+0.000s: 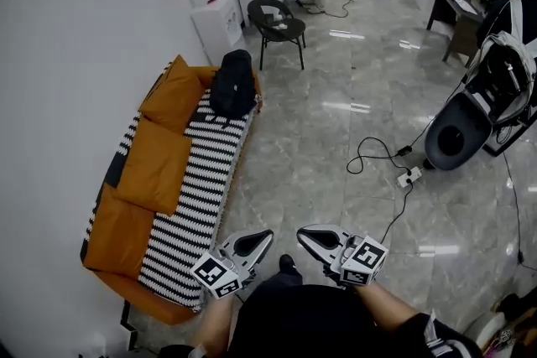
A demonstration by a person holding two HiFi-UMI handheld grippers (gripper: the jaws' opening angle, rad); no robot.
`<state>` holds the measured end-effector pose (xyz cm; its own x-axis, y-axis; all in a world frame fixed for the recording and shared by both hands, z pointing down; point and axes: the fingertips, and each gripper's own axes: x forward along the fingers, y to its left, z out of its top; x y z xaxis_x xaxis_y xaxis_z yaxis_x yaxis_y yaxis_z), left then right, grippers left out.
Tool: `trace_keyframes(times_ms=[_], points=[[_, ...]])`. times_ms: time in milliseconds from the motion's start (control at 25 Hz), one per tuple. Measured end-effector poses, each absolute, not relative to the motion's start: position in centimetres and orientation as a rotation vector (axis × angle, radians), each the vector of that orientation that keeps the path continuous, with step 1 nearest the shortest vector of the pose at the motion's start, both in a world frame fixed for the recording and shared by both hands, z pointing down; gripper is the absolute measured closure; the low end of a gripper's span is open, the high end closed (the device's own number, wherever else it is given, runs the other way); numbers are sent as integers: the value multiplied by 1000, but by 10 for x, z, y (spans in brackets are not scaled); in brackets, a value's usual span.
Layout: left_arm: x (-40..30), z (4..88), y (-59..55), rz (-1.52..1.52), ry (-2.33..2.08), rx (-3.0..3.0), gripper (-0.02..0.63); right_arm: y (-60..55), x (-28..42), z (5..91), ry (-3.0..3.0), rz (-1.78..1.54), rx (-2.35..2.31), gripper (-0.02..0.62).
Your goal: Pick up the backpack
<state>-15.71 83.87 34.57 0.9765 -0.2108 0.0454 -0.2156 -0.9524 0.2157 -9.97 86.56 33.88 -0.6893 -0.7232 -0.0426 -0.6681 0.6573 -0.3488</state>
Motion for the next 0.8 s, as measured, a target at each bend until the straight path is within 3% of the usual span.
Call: trace_keyframes(times_ms=[800], points=[[-192, 330, 688, -117, -325, 2919, 582, 728, -134, 309, 2744, -390, -1192, 566]])
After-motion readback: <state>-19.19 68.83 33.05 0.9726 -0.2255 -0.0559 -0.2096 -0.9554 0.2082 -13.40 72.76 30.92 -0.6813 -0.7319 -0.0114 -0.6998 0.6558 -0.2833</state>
